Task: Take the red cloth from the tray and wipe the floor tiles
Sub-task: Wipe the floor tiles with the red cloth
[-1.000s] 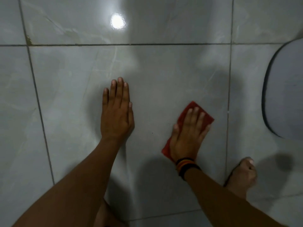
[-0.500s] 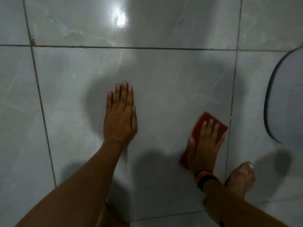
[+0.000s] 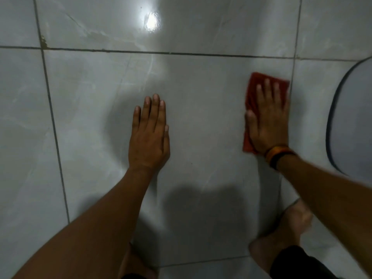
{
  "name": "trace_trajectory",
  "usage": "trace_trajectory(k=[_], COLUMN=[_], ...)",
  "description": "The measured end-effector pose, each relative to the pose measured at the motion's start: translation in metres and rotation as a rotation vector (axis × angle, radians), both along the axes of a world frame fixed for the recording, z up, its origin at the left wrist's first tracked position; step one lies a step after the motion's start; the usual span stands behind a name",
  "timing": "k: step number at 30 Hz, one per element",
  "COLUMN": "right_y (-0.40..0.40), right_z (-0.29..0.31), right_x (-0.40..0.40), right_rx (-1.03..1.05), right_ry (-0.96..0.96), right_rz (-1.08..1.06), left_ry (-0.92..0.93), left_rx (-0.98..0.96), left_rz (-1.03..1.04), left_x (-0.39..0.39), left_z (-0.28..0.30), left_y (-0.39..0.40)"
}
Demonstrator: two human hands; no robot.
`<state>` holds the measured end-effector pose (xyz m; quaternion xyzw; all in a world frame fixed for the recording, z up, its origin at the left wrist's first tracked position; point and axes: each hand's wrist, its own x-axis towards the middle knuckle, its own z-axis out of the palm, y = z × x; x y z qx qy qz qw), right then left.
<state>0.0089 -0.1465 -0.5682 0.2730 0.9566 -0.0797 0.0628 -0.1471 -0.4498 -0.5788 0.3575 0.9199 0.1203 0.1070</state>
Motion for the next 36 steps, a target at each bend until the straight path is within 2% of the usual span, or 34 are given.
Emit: trace_trajectory(k=[2,6,9,11,12,16,18,20,21,24,26,29,33,36], right_y=[-0.043,-0.133,-0.127,-0.085,-0.057,0.030,0.011,-0.044,-0.077,-0.142,-0.133,-0.082,-0.063,-0.099], right_z=[0.002,-0.002,-0.007,-0.009,-0.010,-0.005,-0.002,-0.002,-0.005,-0.009,-0.008,-0.001,0.025,0.052], right_x=[0.057,0.114,0.070,0.017,-0.010,-0.063,-0.061,-0.064,-0.071,-0.123,-0.169,-0.204,-0.152,-0.099], right_rx=[-0.017,-0.051,-0.095,-0.124,-0.116,0.046,0.048,0.019,-0.009,-0.084,-0.082,-0.049,-0.060,-0.123], right_ry=[-0.051,-0.113,-0.020,0.030,0.047,0.034,0.012,0.024,0.025,0.075,0.116,0.054,-0.064,-0.168], right_rz=[-0.094,0.025,0.342,0.546,0.571,0.476,0.347,0.222,0.221,0.394,0.423,0.314,-0.082,-0.221], left_ry=[-0.004,-0.010,0.004,0.015,0.011,0.000,0.003,-0.006,-0.003,-0.014,-0.016,-0.011,-0.121,-0.244], left_rx=[0.005,0.005,0.012,0.011,0.010,-0.005,-0.006,0.000,0.000,0.034,0.041,0.014,0.014,0.064], left_rz=[-0.001,0.001,-0.008,-0.009,-0.007,0.004,0.005,0.007,0.008,0.019,0.034,0.022,0.048,0.120], left_x=[0.000,-0.001,0.001,0.001,0.000,0.000,0.001,-0.001,-0.002,-0.002,0.000,-0.002,-0.001,0.000], left_z=[-0.001,-0.002,-0.003,-0.005,-0.005,-0.003,-0.004,-0.004,-0.004,-0.008,-0.010,-0.009,0.010,0.037], left_y=[0.000,-0.001,-0.001,0.000,0.000,-0.001,-0.001,0.000,0.000,0.000,-0.001,-0.002,0.001,0.005])
